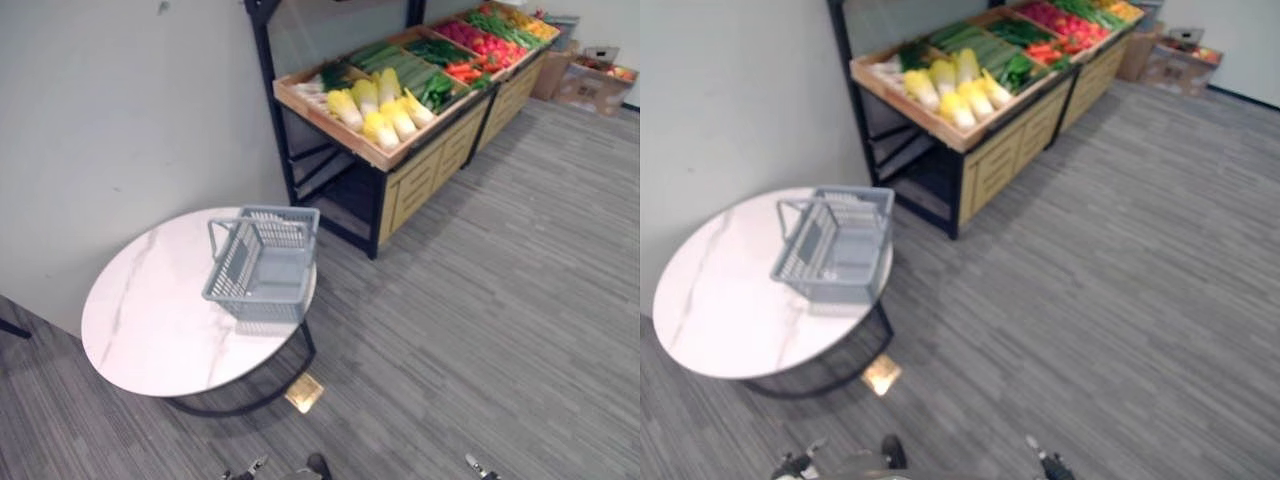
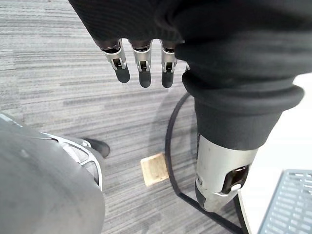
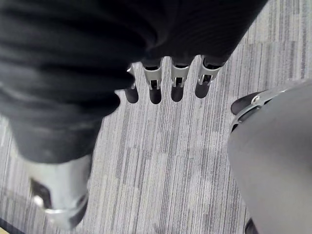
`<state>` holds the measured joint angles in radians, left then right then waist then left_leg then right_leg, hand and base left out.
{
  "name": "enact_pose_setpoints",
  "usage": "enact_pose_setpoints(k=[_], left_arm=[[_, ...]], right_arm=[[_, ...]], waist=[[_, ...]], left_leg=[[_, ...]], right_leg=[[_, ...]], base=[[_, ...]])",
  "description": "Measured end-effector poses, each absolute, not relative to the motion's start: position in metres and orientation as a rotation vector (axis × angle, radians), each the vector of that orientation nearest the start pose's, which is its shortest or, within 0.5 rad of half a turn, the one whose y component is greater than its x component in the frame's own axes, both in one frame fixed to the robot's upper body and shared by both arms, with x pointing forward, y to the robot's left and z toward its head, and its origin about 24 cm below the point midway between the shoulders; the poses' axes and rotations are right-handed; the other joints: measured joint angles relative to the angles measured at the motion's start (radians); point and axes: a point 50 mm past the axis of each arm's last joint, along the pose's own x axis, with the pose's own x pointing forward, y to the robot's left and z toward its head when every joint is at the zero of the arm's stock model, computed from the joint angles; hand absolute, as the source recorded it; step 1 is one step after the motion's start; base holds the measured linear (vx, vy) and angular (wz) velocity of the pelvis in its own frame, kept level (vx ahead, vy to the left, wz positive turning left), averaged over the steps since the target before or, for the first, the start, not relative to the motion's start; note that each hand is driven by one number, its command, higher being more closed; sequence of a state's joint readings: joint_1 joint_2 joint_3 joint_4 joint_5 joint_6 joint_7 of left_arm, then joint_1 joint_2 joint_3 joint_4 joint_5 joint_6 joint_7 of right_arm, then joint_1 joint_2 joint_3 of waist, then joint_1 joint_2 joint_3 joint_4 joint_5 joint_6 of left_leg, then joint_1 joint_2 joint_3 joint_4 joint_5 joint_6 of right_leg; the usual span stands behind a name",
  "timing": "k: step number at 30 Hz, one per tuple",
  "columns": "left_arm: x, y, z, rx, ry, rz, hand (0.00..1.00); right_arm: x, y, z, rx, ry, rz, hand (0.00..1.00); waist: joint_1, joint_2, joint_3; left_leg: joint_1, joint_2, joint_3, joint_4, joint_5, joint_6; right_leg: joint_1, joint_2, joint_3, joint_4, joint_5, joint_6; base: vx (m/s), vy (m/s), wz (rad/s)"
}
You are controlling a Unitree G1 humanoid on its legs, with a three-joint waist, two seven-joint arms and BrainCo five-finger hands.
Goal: Pick vegetable in the basket
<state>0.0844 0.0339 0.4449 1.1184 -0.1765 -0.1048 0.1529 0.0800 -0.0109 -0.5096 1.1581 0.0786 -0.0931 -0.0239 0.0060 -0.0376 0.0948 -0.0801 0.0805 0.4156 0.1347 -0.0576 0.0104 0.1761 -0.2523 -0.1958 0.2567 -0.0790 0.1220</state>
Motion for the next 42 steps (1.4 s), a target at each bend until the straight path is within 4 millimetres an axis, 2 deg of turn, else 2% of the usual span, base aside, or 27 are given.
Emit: enact_pose_setpoints(k=[1, 2, 3, 4, 5, 6, 7, 8, 9, 11, 12, 13, 14, 16, 18, 21, 26, 31, 34, 38, 39, 42], left_arm=[[0.070, 0.222, -0.163, -0.242, 1.064, 0.685, 0.00], [0.070, 0.223, -0.163, -0.204, 1.076, 0.648, 0.00], [0.072, 0.224, -0.163, -0.152, 1.085, 0.601, 0.00], [0.073, 0.224, -0.163, -0.132, 1.091, 0.580, 0.00], [0.073, 0.228, -0.162, -0.102, 1.095, 0.563, 0.00], [0.072, 0.226, -0.163, -0.092, 1.107, 0.548, 0.00], [0.072, 0.226, -0.163, -0.092, 1.112, 0.545, 0.00], [0.071, 0.225, -0.163, -0.095, 1.115, 0.547, 0.00], [0.070, 0.225, -0.164, -0.095, 1.119, 0.547, 0.00], [0.069, 0.224, -0.164, -0.141, 1.116, 0.590, 0.00], [0.068, 0.224, -0.164, -0.154, 1.115, 0.606, 0.00], [0.067, 0.224, -0.164, -0.170, 1.113, 0.624, 0.00], [0.067, 0.229, -0.163, -0.179, 1.103, 0.650, 0.00], [0.063, 0.221, -0.166, -0.215, 1.114, 0.669, 0.00], [0.065, 0.206, -0.168, -0.291, 1.108, 0.693, 0.00], [0.064, 0.204, -0.168, -0.330, 1.097, 0.728, 0.00], [0.067, 0.208, -0.166, -0.323, 1.080, 0.735, 0.00], [0.071, 0.205, -0.166, -0.295, 1.081, 0.703, 0.00], [0.072, 0.204, -0.166, -0.251, 1.093, 0.670, 0.00], [0.073, 0.207, -0.165, -0.208, 1.097, 0.632, 0.00], [0.054, 0.223, -0.166, -0.050, 1.159, 0.552, 0.00], [0.054, 0.223, -0.166, -0.049, 1.159, 0.552, 0.00]], right_arm=[[0.063, -0.211, -0.168, 0.305, 1.099, -0.574, 0.00], [0.060, -0.213, -0.168, 0.298, 1.104, -0.579, 0.00], [0.055, -0.214, -0.169, 0.289, 1.116, -0.579, 0.00], [0.054, -0.213, -0.169, 0.290, 1.121, -0.576, 0.00], [0.055, -0.211, -0.169, 0.287, 1.120, -0.566, 0.00], [0.055, -0.212, -0.169, 0.276, 1.122, -0.561, 0.00], [0.055, -0.212, -0.169, 0.273, 1.122, -0.559, 0.00], [0.056, -0.211, -0.169, 0.264, 1.121, -0.554, 0.00], [0.057, -0.212, -0.169, 0.264, 1.120, -0.555, 0.00], [0.058, -0.211, -0.168, 0.268, 1.116, -0.557, 0.00], [0.058, -0.211, -0.168, 0.270, 1.114, -0.558, 0.00], [0.058, -0.210, -0.168, 0.272, 1.113, -0.556, 0.00], [0.058, -0.206, -0.169, 0.280, 1.116, -0.551, 0.00], [0.060, -0.214, -0.167, 0.262, 1.095, -0.562, 0.00], [0.067, -0.222, -0.163, 0.243, 1.059, -0.566, 0.00], [0.068, -0.220, -0.163, 0.228, 1.065, -0.544, 0.00], [0.073, -0.215, -0.163, 0.202, 1.063, -0.493, 0.00], [0.082, -0.219, -0.161, 0.212, 1.029, -0.500, 0.00], [0.097, -0.216, -0.158, 0.232, 0.989, -0.483, 0.00], [0.101, -0.214, -0.157, 0.226, 0.977, -0.460, 0.00], [0.118, -0.219, -0.141, 0.159, 0.841, -0.344, 0.00], [0.117, -0.219, -0.141, 0.159, 0.843, -0.344, 0.00]], waist=[[-0.001, 0.001, -0.002], [-0.007, -0.001, -0.002], [-0.013, 0.003, 0.005], [-0.020, 0.000, 0.005], [-0.032, -0.008, 0.010], [-0.032, -0.005, 0.011], [-0.033, -0.003, 0.013], [-0.033, -0.002, 0.014], [-0.034, -0.002, 0.014], [-0.033, 0.001, 0.015], [-0.032, 0.000, 0.015], [-0.033, -0.005, 0.019], [-0.031, -0.026, 0.028], [-0.030, 0.009, 0.039], [-0.031, 0.050, 0.056], [-0.027, 0.053, 0.050], [-0.029, 0.035, 0.045], [-0.027, 0.036, 0.036], [-0.026, 0.050, 0.028], [-0.030, 0.043, 0.027], [-0.032, 0.031, 0.000], [-0.033, 0.031, 0.000]], left_leg=[[0.015, -0.006, -0.006, -0.012, -0.004, -0.001], [0.049, -0.024, -0.022, -0.034, -0.013, 0.003], [0.083, -0.032, -0.044, -0.040, -0.023, 0.012], [0.096, -0.032, -0.059, -0.040, -0.033, 0.022], [0.128, -0.033, -0.088, -0.042, -0.049, 0.025], [0.160, -0.025, -0.102, -0.047, -0.059, 0.020], [0.175, -0.020, -0.106, -0.049, -0.064, 0.019], [0.199, -0.011, -0.120, -0.062, -0.070, 0.012], [0.210, -0.006, -0.129, -0.068, -0.072, 0.008], [0.232, 0.021, -0.160, -0.078, -0.087, -0.029], [0.235, 0.027, -0.168, -0.081, -0.089, -0.039], [0.239, 0.035, -0.187, -0.083, -0.099, -0.065], [0.251, 0.031, -0.205, -0.082, -0.117, -0.097], [0.262, 0.083, -0.174, -0.094, -0.110, -0.125], [0.290, 0.133, -0.147, -0.126, -0.076, -0.162], [0.313, 0.157, -0.134, -0.166, -0.012, -0.172], [0.258, 0.159, -0.131, -0.072, 0.008, -0.167], [0.221, 0.124, -0.122, -0.114, 0.063, -0.157], [0.224, 0.120, -0.102, -0.151, 0.070, -0.155], [0.233, 0.106, -0.092, -0.167, 0.069, -0.155], [0.210, 0.052, -0.103, -0.141, -0.059, -0.133], [0.210, 0.053, -0.104, -0.139, -0.059, -0.133]], right_leg=[[-0.028, -0.011, 0.013, 0.074, 0.002, 0.000], [-0.107, -0.038, 0.043, 0.276, 0.044, 0.024], [-0.183, -0.050, 0.093, 0.455, 0.132, 0.049], [-0.213, -0.047, 0.109, 0.539, 0.137, 0.057], [-0.278, -0.041, 0.114, 0.678, 0.093, 0.046], [-0.337, -0.023, 0.099, 0.751, 0.021, 0.031], [-0.359, -0.017, 0.084, 0.757, -0.011, 0.017], [-0.393, -0.008, 0.043, 0.712, -0.057, -0.009], [-0.402, -0.004, 0.019, 0.661, -0.068, -0.022], [-0.413, 0.037, -0.027, 0.365, -0.073, -0.029], [-0.410, 0.049, -0.023, 0.278, -0.063, -0.027], [-0.387, 0.065, -0.007, 0.092, -0.014, -0.022], [-0.358, 0.061, 0.022, -0.039, 0.107, -0.024], [-0.332, 0.111, -0.003, -0.040, 0.078, -0.047], [-0.329, 0.141, -0.049, 0.008, 0.009, -0.072], [-0.289, 0.155, -0.106, 0.019, -0.050, -0.078], [-0.207, 0.137, -0.174, -0.046, -0.045, -0.082], [-0.210, 0.111, -0.205, -0.072, -0.036, -0.074], [-0.212, 0.125, -0.178, -0.131, 0.003, -0.072], [-0.211, 0.126, -0.149, -0.175, 0.048, -0.066], [-0.186, 0.109, -0.065, -0.341, 0.190, -0.012], [-0.186, 0.109, -0.065, -0.340, 0.190, -0.012]], base=[[0.24, 0.132, 0.34], [0.24, 0.104, 0.50], [0.24, 0.084, 0.57], [0.32, 0.052, 0.61], [0.33, 0.003, 0.61], [0.33, -0.017, 0.56], [0.25, -0.059, 0.44], [0.19, -0.083, 0.34], [0.22, -0.151, 0.46], [0.23, -0.228, 0.46], [0.26, -0.292, 0.45], [0.30, -0.334, 0.45], [0.32, -0.361, 0.40], [0.31, -0.320, 0.28], [0.27, -0.267, 0.35], [0.21, -0.193, 0.52], [0.12, -0.065, 0.43], [0.07, 0.019, 0.42], [0.03, 0.042, -0.15], [-0.02, 0.053, -0.17], [-0.01, 0.008, -0.06], [0.00, 0.000, 0.00]])
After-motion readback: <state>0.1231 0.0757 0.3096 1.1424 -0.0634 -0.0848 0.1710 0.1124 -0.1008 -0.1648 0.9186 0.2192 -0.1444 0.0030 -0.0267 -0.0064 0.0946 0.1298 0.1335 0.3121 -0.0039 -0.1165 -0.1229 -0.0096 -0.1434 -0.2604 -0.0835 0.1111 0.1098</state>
